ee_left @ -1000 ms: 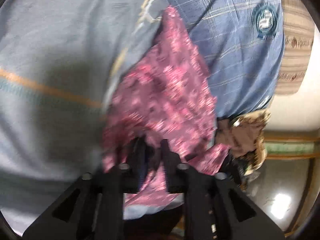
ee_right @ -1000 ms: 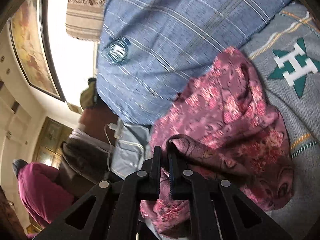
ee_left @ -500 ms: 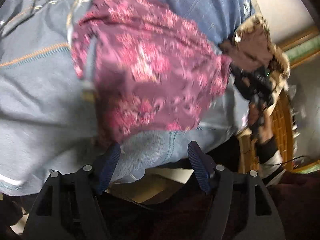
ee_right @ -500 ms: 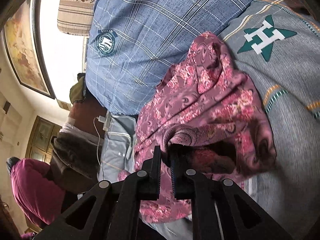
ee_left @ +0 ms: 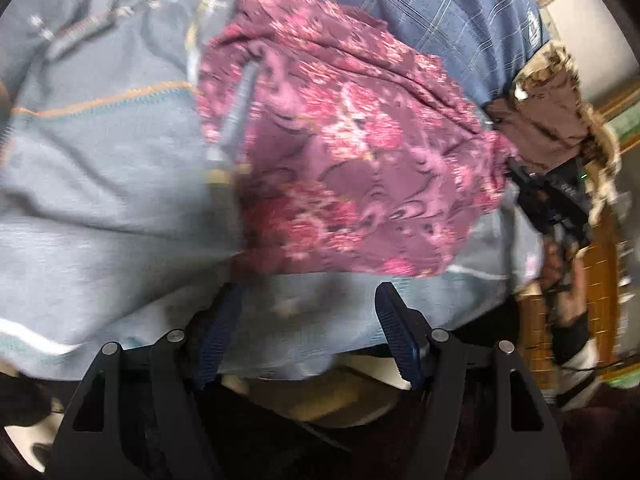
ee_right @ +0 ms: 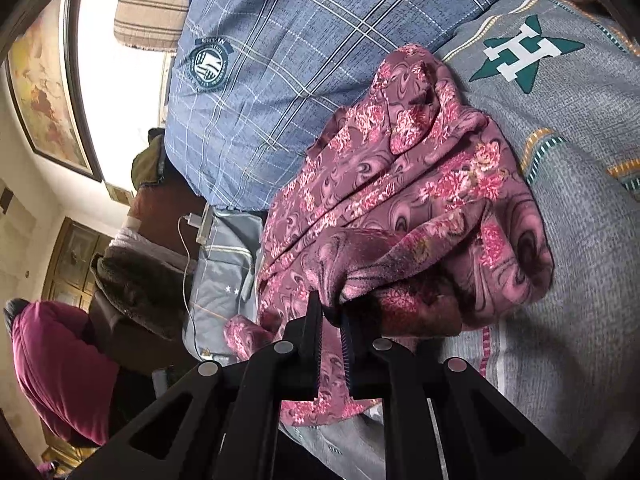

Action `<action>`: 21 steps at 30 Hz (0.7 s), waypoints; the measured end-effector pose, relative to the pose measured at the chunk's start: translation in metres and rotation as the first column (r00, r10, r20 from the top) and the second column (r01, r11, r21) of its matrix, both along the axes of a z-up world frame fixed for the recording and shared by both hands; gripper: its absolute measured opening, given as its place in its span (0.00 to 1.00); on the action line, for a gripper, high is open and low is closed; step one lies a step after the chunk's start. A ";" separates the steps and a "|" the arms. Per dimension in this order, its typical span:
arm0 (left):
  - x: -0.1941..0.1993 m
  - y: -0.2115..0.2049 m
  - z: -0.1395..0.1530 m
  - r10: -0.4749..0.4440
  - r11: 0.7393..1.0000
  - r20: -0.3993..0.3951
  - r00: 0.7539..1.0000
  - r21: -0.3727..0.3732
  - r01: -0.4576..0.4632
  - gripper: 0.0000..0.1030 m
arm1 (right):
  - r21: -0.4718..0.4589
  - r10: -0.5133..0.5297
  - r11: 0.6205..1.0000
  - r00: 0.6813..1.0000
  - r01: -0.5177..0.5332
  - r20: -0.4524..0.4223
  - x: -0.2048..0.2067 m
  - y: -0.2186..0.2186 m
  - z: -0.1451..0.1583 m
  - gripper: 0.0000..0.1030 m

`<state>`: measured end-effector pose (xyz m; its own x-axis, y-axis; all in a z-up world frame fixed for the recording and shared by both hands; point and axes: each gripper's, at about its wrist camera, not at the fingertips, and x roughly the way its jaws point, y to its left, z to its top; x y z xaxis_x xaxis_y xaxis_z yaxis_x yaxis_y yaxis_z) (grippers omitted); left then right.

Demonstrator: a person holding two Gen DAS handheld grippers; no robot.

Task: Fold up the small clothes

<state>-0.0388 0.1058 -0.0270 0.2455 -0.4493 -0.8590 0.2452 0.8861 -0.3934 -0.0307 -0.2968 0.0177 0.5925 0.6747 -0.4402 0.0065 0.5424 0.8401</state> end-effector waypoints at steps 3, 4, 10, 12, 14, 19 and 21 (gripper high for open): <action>0.006 0.001 -0.003 0.013 0.999 0.039 0.999 0.042 -0.015 0.67 | -0.004 0.008 1.000 1.000 -0.008 -0.007 0.001 0.001 -0.002 0.11; 0.013 -0.003 -0.006 0.012 1.000 0.032 0.999 0.026 -0.013 0.67 | -0.005 0.008 1.000 1.000 -0.008 -0.009 0.002 0.001 -0.003 0.11; 0.026 -0.022 -0.015 0.000 1.000 -0.012 1.000 0.004 0.000 0.38 | -0.050 0.012 0.999 1.000 -0.013 -0.011 -0.003 0.007 -0.001 0.11; 0.022 -0.021 -0.018 -0.025 0.997 -0.091 0.996 -0.073 0.018 0.12 | -0.083 0.016 0.996 1.000 -0.017 -0.014 -0.010 0.007 0.002 0.15; 0.017 -0.016 -0.020 0.000 0.995 -0.111 0.994 -0.094 -0.010 0.12 | -0.141 0.022 0.990 1.000 -0.024 -0.014 -0.018 0.007 0.004 0.25; 0.014 -0.012 -0.019 0.025 0.990 -0.121 0.992 -0.138 -0.041 0.12 | -0.187 0.004 0.982 1.000 -0.008 -0.022 -0.029 -0.001 -0.002 0.38; 0.017 -0.012 -0.022 0.027 0.989 -0.132 0.991 -0.140 -0.045 0.12 | -0.182 -0.001 0.983 1.000 -0.002 -0.017 -0.026 -0.001 -0.006 0.40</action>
<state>-0.0222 0.0935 -0.0487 0.1543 -0.5618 -0.8127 0.1528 0.8263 -0.5422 -0.0564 -0.2977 0.0122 0.5835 0.5828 -0.5656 0.0189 0.6865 0.7269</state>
